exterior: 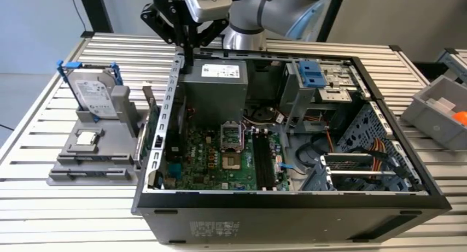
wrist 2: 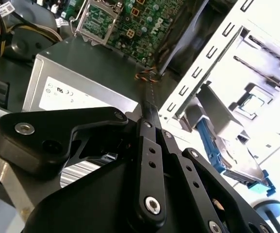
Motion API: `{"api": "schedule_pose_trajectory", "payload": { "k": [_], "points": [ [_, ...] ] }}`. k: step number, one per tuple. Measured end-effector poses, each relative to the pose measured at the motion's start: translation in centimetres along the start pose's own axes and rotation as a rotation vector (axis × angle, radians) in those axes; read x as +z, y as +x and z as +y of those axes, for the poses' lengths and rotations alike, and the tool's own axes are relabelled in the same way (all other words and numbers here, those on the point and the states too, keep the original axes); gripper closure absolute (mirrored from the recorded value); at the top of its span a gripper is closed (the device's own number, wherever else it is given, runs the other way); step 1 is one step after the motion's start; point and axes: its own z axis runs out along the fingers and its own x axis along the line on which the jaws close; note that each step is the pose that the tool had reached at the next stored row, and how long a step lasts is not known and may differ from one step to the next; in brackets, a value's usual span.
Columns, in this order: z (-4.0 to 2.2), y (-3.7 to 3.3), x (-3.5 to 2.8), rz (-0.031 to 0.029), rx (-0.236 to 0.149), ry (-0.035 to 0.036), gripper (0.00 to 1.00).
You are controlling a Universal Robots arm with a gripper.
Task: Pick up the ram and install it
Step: 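Reach for the ram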
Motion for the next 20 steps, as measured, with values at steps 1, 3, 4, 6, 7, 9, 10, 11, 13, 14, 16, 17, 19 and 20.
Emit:
{"api": "schedule_pose_trajectory", "payload": {
  "k": [1,3,4,6,7,9,10,11,13,14,16,17,19,20],
  "points": [
    [-0.01,0.1,0.0,0.0001,0.0,-0.0001,1.0],
    [-0.02,0.28,0.0,0.0011,0.0,0.0,1.0],
    [-0.02,0.35,0.0,0.0016,0.0,0.0,1.0],
    [-0.03,0.46,-0.01,0.0026,0.0,0.0002,1.0],
    [-0.03,0.51,0.0,0.003,0.0,0.0002,1.0],
    [-0.04,0.63,-0.01,0.0037,0.0,0.0003,1.0],
    [-0.05,0.72,-0.01,0.0038,0.0,0.0003,1.0],
    [-0.05,0.8,-0.01,0.0039,0.0,0.0002,1.0],
    [-0.06,0.94,0.0,0.0042,-0.001,0.0001,1.0],
    [-0.07,1.01,0.0,0.0046,0.0,0.0002,1.0],
    [-0.08,1.17,-0.01,0.0051,0.0,0.0003,1.0],
    [-0.08,1.24,-0.02,0.0055,0.0,0.0004,1.0],
    [-0.09,1.42,-0.01,0.0057,0.0,0.0003,1.0],
    [-0.1,1.5,-0.02,0.006,0.0,0.0004,1.0]
  ]
}}
